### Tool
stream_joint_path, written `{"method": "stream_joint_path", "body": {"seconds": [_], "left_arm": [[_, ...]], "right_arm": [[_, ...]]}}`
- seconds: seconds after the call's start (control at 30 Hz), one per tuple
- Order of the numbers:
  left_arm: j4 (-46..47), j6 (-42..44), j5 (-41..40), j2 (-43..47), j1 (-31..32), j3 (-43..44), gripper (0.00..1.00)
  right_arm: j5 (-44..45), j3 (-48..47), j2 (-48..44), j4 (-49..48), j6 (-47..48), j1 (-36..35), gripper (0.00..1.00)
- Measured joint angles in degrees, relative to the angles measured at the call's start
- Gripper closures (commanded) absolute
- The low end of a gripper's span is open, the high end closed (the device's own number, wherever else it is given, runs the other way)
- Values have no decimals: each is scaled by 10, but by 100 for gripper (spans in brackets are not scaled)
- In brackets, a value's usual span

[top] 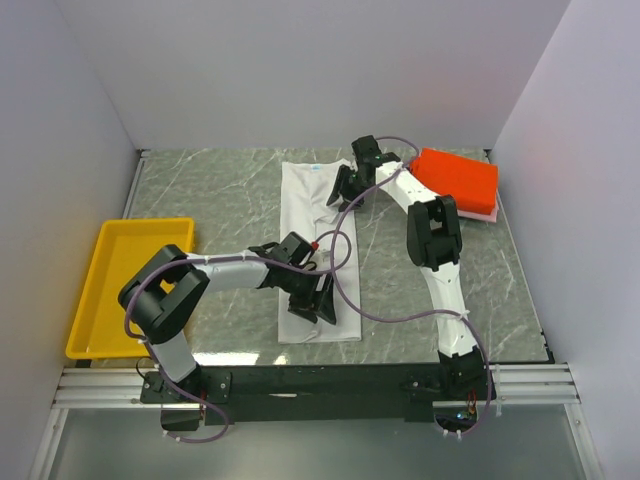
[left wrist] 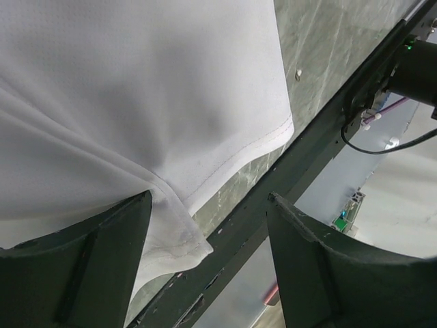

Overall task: Fold and stack the t-shirts
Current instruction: Fold the tshirt

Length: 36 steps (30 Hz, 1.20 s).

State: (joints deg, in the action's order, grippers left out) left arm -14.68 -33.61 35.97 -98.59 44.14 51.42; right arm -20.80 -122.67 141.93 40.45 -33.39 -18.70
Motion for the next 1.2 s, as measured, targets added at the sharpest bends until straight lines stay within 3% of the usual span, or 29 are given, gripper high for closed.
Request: {"method": "stream_joint_path", "body": {"seconds": [0.3, 0.5, 0.6, 0.8, 1.03, 1.2], "left_arm": [[-68, 5, -78, 39, 3, 30, 23], [-108, 0, -133, 128, 3, 59, 22], [-124, -3, -156, 177, -2, 59, 22], [-138, -12, -174, 250, -21, 3, 21], [-151, -9, -161, 255, -21, -26, 22], [-137, -4, -134, 242, -21, -26, 22]], "right_arm": [[-16, 5, -12, -1, 9, 3, 48], [-26, 30, -90, 11, 30, 10, 47], [-24, 81, -173, 12, 43, 17, 47], [-22, 272, -362, -3, 61, 22, 47], [-22, 407, -384, -7, 64, 11, 48], [-45, 426, -384, -26, 45, -44, 48]]}}
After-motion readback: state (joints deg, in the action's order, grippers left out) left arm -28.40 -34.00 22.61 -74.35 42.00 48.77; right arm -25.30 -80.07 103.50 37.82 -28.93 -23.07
